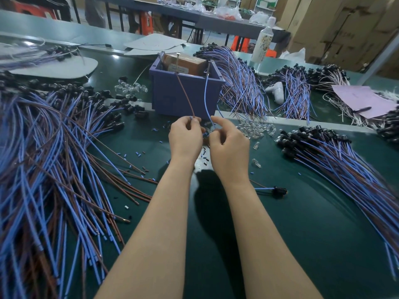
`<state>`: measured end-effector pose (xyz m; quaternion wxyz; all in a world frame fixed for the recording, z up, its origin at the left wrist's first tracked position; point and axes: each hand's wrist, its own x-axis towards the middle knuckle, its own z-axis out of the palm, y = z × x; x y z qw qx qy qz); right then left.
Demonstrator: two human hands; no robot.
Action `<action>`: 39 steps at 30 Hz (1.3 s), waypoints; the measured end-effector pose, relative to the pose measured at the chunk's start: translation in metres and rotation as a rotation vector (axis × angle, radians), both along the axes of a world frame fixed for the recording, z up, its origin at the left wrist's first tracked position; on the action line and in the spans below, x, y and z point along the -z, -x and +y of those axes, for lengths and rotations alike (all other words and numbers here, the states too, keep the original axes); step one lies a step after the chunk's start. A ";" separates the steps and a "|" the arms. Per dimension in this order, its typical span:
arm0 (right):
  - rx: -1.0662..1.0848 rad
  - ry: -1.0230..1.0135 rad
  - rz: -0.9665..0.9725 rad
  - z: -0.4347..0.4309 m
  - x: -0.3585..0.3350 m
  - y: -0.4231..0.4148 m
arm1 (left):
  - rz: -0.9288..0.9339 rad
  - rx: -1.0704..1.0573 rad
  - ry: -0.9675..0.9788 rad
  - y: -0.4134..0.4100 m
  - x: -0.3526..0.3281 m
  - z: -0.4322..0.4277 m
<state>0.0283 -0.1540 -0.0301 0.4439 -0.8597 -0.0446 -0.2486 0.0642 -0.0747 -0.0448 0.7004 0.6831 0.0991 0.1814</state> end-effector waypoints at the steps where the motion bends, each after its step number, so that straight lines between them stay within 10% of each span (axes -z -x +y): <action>1: 0.000 -0.001 0.000 0.000 0.000 0.000 | 0.001 -0.001 0.002 0.000 0.000 0.000; 30: 0.005 0.014 0.020 -0.001 -0.004 0.004 | 0.032 0.129 0.027 0.008 -0.011 -0.001; 39: -0.203 0.294 0.292 -0.057 -0.068 0.022 | -0.382 0.335 -0.289 0.043 -0.090 -0.029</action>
